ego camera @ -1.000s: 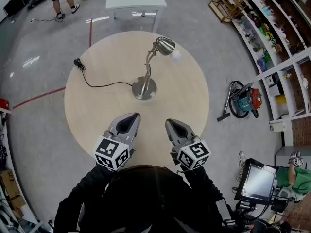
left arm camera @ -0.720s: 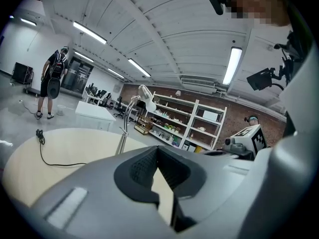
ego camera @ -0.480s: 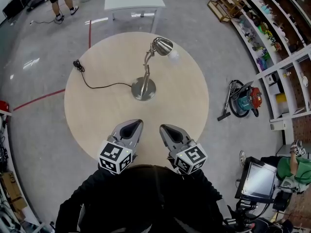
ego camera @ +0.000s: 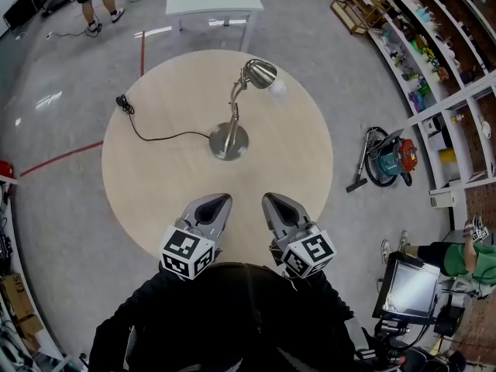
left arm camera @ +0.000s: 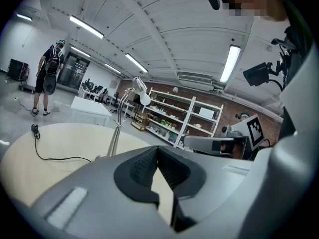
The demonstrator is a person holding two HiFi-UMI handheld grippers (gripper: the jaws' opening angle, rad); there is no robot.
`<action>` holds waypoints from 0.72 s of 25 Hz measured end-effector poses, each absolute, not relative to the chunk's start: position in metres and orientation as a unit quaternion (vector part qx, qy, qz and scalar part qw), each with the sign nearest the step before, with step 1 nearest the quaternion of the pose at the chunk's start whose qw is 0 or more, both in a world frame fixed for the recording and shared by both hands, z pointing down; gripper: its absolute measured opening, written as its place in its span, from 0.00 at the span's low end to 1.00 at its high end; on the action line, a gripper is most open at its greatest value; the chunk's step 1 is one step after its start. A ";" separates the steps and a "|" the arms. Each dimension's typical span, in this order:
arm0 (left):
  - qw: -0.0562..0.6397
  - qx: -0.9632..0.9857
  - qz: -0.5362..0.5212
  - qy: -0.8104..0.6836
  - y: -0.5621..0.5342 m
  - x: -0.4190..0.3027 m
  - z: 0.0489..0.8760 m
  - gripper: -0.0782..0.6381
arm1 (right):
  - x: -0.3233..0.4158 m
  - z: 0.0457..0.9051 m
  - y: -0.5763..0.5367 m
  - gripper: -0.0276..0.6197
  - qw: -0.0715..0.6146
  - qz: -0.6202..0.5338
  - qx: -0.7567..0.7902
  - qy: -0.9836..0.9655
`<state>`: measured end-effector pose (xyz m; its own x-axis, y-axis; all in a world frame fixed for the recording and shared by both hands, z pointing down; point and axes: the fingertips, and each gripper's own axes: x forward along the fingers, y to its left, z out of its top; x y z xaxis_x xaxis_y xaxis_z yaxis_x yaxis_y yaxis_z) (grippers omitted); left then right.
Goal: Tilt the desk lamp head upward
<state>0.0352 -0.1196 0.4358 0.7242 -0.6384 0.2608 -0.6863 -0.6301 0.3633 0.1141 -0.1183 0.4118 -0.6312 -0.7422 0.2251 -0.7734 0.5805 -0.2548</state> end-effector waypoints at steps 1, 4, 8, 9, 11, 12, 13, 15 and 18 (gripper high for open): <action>0.224 0.901 0.054 -0.367 -0.119 0.035 0.436 0.12 | 0.113 0.413 -0.118 0.05 0.048 0.167 0.427 -0.888; 0.226 0.901 0.054 -0.367 -0.118 0.035 0.437 0.12 | 0.113 0.414 -0.118 0.05 0.050 0.169 0.426 -0.887; 0.228 0.900 0.055 -0.367 -0.119 0.034 0.438 0.12 | 0.114 0.413 -0.120 0.05 0.049 0.167 0.430 -0.886; 0.228 0.900 0.055 -0.368 -0.119 0.034 0.438 0.12 | 0.115 0.413 -0.121 0.05 0.048 0.166 0.433 -0.885; 0.229 0.900 0.056 -0.367 -0.120 0.035 0.439 0.12 | 0.117 0.413 -0.122 0.05 0.047 0.164 0.438 -0.883; 0.229 0.900 0.057 -0.367 -0.120 0.035 0.440 0.12 | 0.118 0.413 -0.123 0.05 0.047 0.163 0.439 -0.882; 0.230 0.900 0.057 -0.367 -0.119 0.035 0.441 0.12 | 0.118 0.413 -0.123 0.05 0.047 0.163 0.440 -0.882; 0.231 0.899 0.057 -0.367 -0.119 0.035 0.442 0.12 | 0.119 0.413 -0.122 0.05 0.047 0.163 0.440 -0.882; 0.231 0.899 0.057 -0.368 -0.119 0.035 0.441 0.12 | 0.119 0.412 -0.122 0.05 0.046 0.164 0.441 -0.881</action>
